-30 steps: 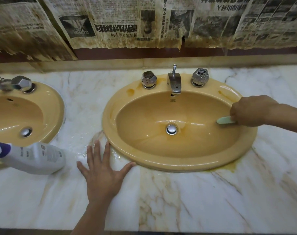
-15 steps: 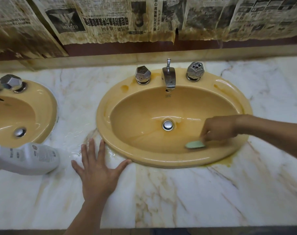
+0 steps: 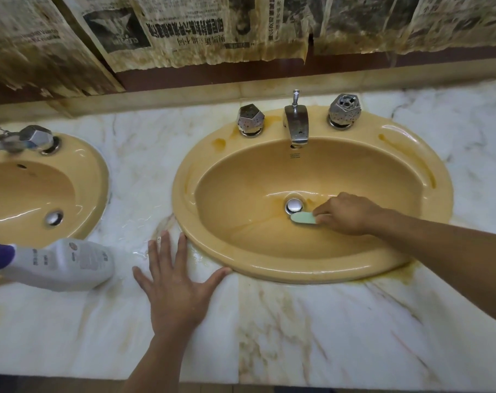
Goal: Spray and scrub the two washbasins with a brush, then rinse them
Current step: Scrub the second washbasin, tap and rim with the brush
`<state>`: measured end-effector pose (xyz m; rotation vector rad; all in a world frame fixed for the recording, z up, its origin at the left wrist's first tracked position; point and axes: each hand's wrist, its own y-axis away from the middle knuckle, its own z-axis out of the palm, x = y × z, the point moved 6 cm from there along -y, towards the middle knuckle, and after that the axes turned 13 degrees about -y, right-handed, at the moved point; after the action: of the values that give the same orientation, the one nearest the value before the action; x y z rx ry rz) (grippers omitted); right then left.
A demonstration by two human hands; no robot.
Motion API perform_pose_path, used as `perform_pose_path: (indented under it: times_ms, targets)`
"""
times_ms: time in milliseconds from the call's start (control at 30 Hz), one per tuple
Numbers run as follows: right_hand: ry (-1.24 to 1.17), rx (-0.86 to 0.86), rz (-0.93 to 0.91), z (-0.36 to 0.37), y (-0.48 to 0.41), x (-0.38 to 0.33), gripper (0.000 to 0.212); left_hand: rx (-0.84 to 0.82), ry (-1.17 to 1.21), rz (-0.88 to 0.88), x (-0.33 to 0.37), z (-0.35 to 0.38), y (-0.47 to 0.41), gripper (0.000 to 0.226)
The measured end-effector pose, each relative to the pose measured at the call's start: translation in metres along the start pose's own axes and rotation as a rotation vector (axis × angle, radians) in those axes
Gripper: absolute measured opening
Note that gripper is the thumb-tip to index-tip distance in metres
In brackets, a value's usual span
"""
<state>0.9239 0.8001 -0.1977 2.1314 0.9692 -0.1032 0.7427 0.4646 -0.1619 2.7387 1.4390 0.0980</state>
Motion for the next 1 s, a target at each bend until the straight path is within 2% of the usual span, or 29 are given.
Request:
perform_pose_path:
  times_ms: [167, 300, 367, 467, 533, 633, 867, 1000]
  targets:
    - [-0.04, 0.013, -0.07, 0.013, -0.009, -0.033, 0.033, -0.003, -0.014, 0.004, 0.001, 0.001, 0.0, 0.118]
    - [-0.177, -0.231, -0.059, 0.011, 0.011, -0.016, 0.026, -0.003, -0.002, 0.001, 0.001, 0.0, 0.0, 0.119]
    - [-0.107, -0.264, 0.001, -0.009, 0.022, 0.007, 0.023, -0.004, 0.002, -0.001, 0.002, -0.001, 0.0, 0.119]
    - [0.028, -0.178, 0.062, -0.042, 0.036, 0.034, 0.02, -0.004, 0.002, -0.004, 0.002, -0.001, 0.001, 0.119]
    - [0.018, -0.226, 0.075, -0.043, 0.044, 0.039, 0.023, -0.002, 0.008, -0.006, 0.001, -0.001, 0.001, 0.119]
    - [-0.172, -0.343, 0.105, -0.034, 0.055, 0.028, 0.017, -0.003, 0.019, -0.004, 0.002, -0.001, 0.001, 0.118]
    - [-0.58, -0.352, 0.069, 0.007, 0.043, -0.05, 0.022, -0.002, 0.001, -0.004, 0.001, 0.0, 0.002, 0.116]
    - [-0.583, -0.373, 0.139, -0.003, 0.048, -0.042, 0.023, -0.002, 0.009, -0.008, 0.002, 0.0, 0.001, 0.117]
